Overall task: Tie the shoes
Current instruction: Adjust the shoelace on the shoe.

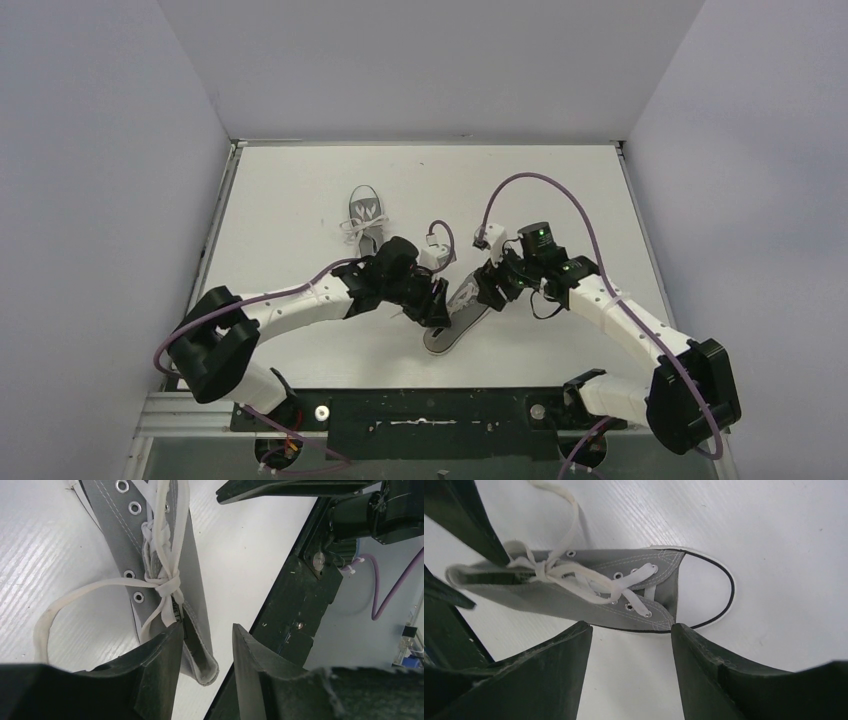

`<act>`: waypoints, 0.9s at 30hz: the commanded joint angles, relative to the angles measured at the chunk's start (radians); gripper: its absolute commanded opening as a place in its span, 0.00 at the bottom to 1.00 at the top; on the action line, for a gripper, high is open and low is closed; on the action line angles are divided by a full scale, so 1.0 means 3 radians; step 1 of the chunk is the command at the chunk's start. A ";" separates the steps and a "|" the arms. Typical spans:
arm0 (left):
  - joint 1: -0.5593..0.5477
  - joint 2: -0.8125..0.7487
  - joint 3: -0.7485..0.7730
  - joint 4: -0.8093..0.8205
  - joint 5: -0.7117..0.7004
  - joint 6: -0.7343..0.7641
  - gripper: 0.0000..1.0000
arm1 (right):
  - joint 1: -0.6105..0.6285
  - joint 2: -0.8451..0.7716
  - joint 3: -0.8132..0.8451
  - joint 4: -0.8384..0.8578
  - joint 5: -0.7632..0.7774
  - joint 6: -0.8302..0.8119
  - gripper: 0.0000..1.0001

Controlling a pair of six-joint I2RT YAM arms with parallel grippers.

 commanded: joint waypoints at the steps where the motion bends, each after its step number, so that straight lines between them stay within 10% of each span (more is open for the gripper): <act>1: -0.0023 -0.0065 0.0146 0.0115 -0.0284 -0.0132 0.42 | 0.0010 0.0155 0.0446 0.0100 0.0153 0.1430 0.59; 12: 0.0394 -0.0567 -0.0280 0.0057 -0.0202 -0.0407 0.52 | 0.1216 -0.0260 0.0080 0.0170 0.1522 0.4094 0.35; 27: 0.0379 -0.0790 -0.0984 0.0739 -0.0113 -0.1094 0.53 | 0.1628 0.0186 0.0132 0.0183 0.2177 0.4382 0.23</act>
